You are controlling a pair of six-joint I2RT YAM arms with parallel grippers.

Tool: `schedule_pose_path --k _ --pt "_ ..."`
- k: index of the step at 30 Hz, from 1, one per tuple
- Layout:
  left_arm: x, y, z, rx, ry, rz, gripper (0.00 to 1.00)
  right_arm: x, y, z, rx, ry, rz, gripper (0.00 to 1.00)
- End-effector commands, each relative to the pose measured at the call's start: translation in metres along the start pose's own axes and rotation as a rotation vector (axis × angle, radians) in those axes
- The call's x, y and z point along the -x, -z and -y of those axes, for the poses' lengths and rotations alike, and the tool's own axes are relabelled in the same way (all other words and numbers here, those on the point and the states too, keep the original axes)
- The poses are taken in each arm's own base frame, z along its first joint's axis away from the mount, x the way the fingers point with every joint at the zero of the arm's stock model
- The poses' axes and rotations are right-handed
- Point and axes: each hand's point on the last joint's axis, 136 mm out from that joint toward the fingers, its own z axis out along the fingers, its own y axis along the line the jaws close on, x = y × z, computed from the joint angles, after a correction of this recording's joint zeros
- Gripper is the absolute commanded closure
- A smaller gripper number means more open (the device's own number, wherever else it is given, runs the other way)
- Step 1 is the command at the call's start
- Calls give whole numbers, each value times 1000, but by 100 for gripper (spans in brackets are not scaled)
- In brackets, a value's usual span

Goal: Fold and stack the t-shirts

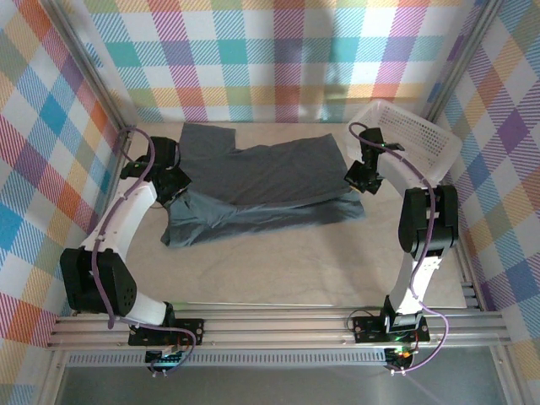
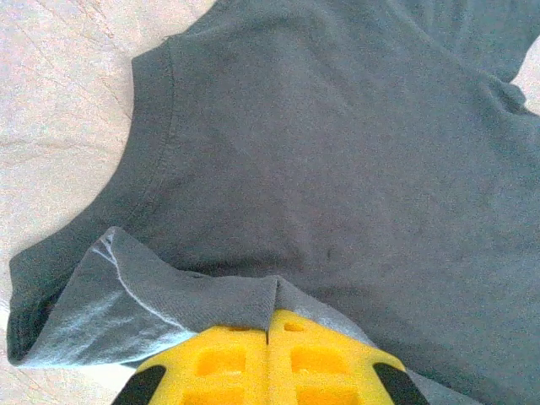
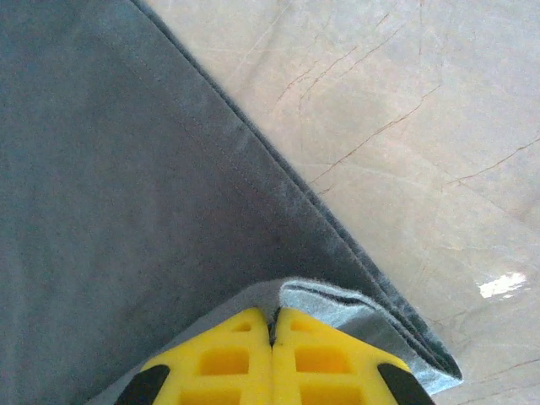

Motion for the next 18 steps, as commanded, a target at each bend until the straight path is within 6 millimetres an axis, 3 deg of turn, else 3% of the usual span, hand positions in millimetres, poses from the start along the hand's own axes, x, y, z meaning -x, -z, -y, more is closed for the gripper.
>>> schedule_pose_path --k 1,18 --pt "13 0 4 -11 -10 24 100 6 -3 -4 14 -11 -3 100" --pt "19 -14 -22 81 19 37 100 17 -15 -16 21 19 -18 100"
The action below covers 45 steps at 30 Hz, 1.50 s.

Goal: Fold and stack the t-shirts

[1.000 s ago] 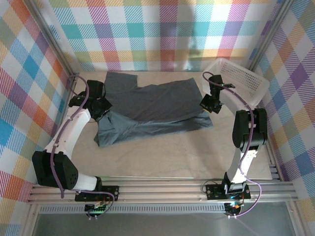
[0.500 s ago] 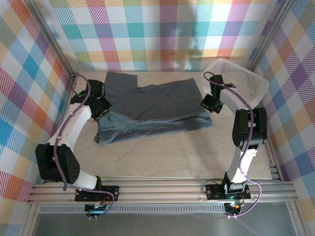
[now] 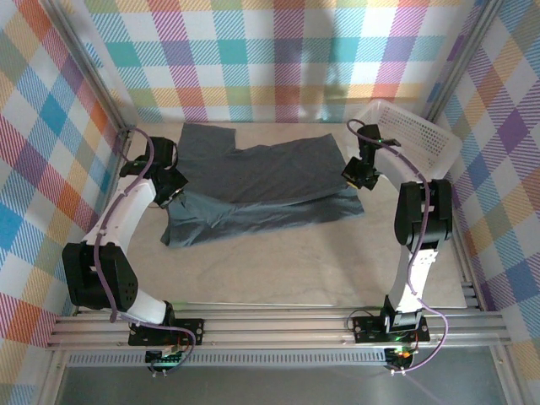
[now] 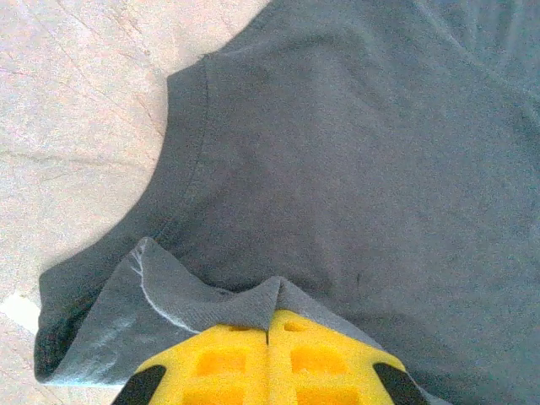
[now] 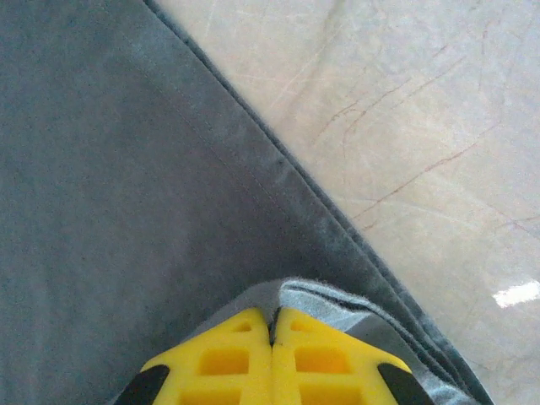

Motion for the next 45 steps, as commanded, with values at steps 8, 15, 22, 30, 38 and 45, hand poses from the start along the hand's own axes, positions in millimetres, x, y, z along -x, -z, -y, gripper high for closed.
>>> schedule_pose_path --k 8,15,22,30,38,45 --pt "10 -20 3 23 -41 -21 74 10 -2 -9 24 60 8 71" --pt "-10 11 -31 72 -23 -23 33 -12 31 10 22 69 37 53" --pt "-81 -19 -66 1 119 -174 64 -53 20 29 76 71 -1 70" --pt "-84 -63 -72 87 147 -203 70 -58 -9 18 106 125 -66 79" --pt "-87 -96 -118 276 208 -214 72 -63 -41 34 -35 126 -155 82" --pt "-90 -84 -149 353 240 -182 72 -101 -29 68 -147 123 -214 82"
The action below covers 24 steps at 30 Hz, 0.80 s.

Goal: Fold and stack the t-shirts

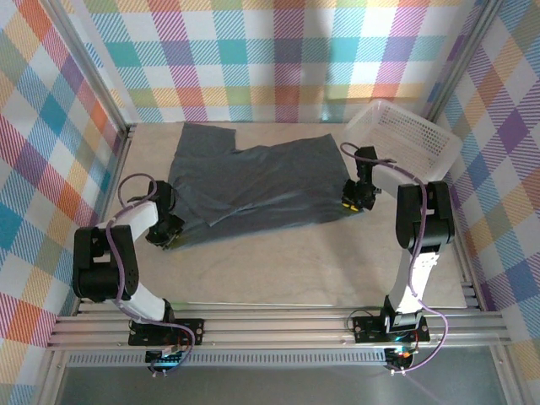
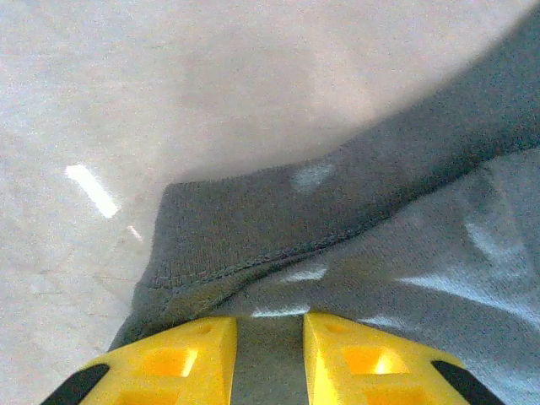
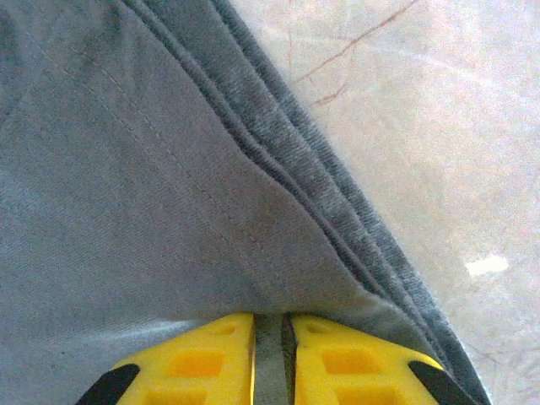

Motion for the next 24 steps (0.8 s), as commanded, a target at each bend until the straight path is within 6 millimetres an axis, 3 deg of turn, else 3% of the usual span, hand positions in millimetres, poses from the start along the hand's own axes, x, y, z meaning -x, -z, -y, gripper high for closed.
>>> schedule_pose_path --k 1,8,10,14,17,19,21,24 --pt "-2 0 -35 89 40 21 72 -49 0 32 -126 4 -100 82" --pt "-23 -2 -60 110 52 -16 71 -115 5 51 -139 -33 -148 82" --pt "-27 -1 -64 102 59 -22 71 -123 10 50 -105 -44 -128 80" --pt "-16 27 -50 19 51 15 62 -97 40 21 12 39 -5 69" --pt "-2 68 -33 -73 40 73 47 -69 71 -1 59 103 79 62" --pt "4 92 -23 -129 28 91 44 -55 88 -16 90 127 118 59" --pt "0 104 -11 -191 -6 67 44 -49 97 -29 132 149 135 57" --pt "-24 105 13 -302 -52 -46 44 -52 99 -45 178 180 138 56"
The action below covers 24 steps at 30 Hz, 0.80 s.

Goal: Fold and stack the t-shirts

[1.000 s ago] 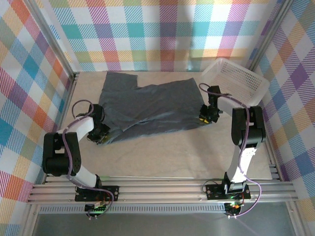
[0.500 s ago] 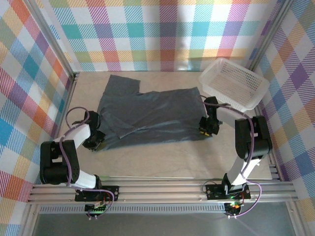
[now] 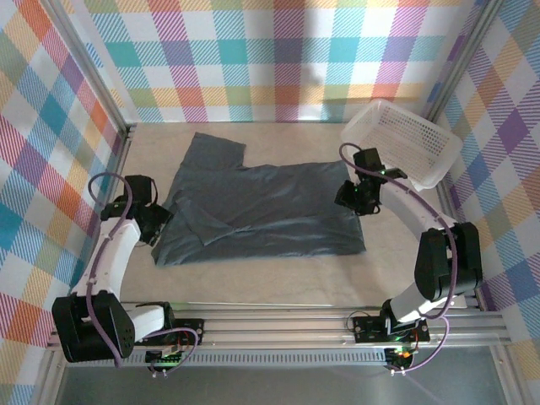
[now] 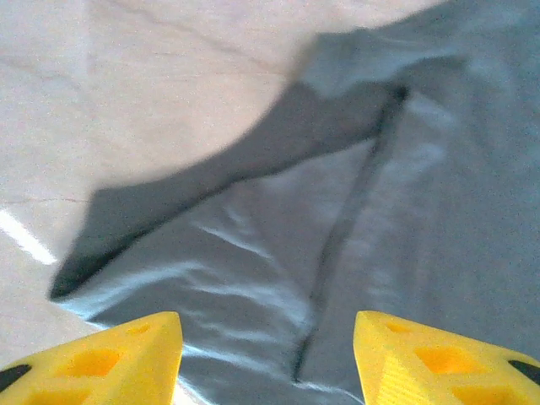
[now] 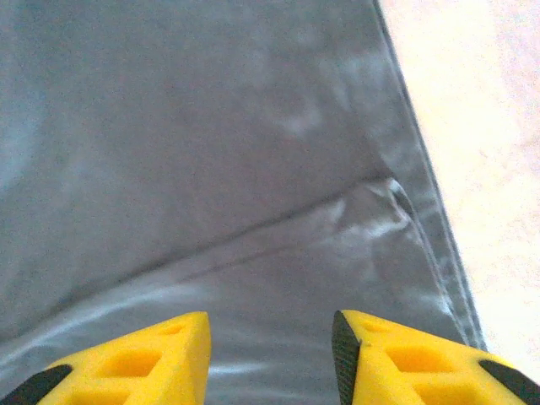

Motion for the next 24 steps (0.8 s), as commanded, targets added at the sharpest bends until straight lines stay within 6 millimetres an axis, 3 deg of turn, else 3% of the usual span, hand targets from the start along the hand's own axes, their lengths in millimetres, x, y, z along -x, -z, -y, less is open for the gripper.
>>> schedule_pose_path --k 1,3,6,10,17,24 --pt "-47 -7 14 -93 -28 -215 44 -12 3 -13 45 46 -34 56" --pt "-69 -17 26 -140 -18 -274 45 -18 -1 -14 54 39 -44 56" --pt "-97 -35 23 -86 -20 -317 45 -27 -5 -12 67 14 -60 56" --pt "-120 -60 27 -114 71 -364 44 -34 -3 -9 71 9 -64 57" --pt "-122 -79 26 -91 112 -333 50 -41 3 -11 98 2 -66 57" --pt "-123 -89 31 -84 110 -322 65 -47 5 -12 113 0 -71 57"
